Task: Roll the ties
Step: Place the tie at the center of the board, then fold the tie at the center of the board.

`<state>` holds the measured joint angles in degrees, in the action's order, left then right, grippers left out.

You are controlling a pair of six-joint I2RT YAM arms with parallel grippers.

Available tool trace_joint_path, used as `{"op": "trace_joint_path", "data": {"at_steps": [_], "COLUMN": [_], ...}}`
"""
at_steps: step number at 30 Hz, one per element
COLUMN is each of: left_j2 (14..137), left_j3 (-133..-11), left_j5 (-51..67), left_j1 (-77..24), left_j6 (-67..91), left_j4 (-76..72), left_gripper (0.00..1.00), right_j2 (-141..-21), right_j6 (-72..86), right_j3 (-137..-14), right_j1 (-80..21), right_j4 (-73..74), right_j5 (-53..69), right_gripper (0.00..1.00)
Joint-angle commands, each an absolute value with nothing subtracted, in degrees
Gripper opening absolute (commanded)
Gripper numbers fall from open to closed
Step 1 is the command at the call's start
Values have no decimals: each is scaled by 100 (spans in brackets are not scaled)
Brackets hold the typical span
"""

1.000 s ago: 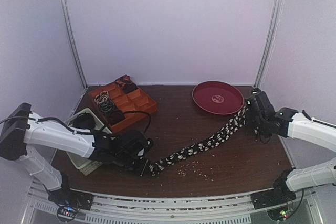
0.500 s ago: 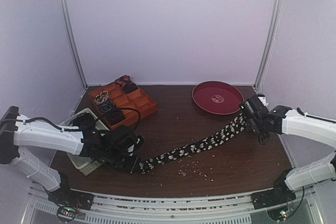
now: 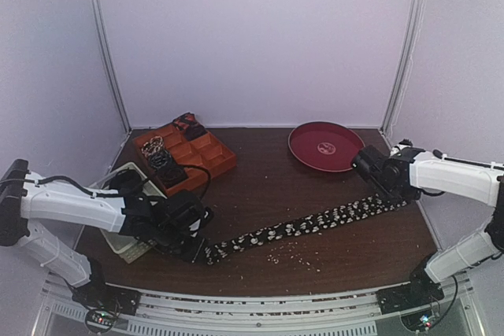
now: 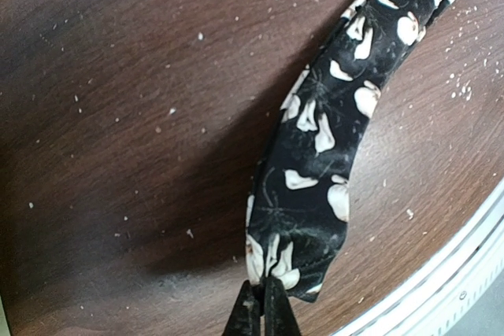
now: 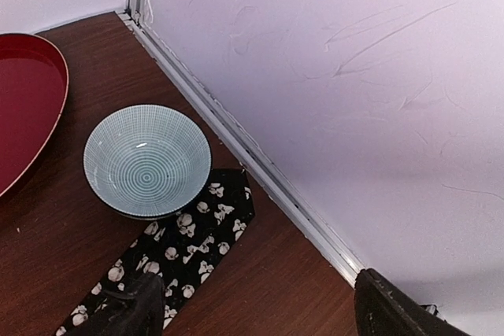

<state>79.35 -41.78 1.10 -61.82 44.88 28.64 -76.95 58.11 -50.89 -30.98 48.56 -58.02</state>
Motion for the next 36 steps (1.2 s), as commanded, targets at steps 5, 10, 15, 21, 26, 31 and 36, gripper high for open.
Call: {"op": "trace_joint_path", "data": {"at_steps": [5,10,15,21,26,31,36], "left_j2": [7922,7898,7692,7533,7493,7770,8118], "left_j3": [-4394,-4379,-4431,-4672,-4436,-3666,-3529], "left_j5": [70,-104,-734,-1389,-436,472,304], "left_j1": [-6135,-6114,-6084,-6056,-6056,-6056,-6064], "left_j6": [4324,4331,4732,5016,4815,5176,5186], "left_j4": [3083,3148,3225,3371,2272,875,988], "left_gripper": [0,0,13,37,34,22,13], "right_j2": [-7211,-7148,-7452,-8187,-8524,-8625,-8626], "right_j6": [5223,4606,4500,4458,4643,4767,4776], "right_j3": [-4727,-4395,-4167,-3975,-3787,-3642,-3364], "right_j1": [-3027,-2792,-2755,-2751,-2751,-2719,-2416], "right_j4": [3792,2551,1845,1090,915,1003,988], "right_j5": [-4641,-3189,-2210,-1188,-1346,-1887,-2131], "right_gripper": [76,41,8,0,0,0,0]}}
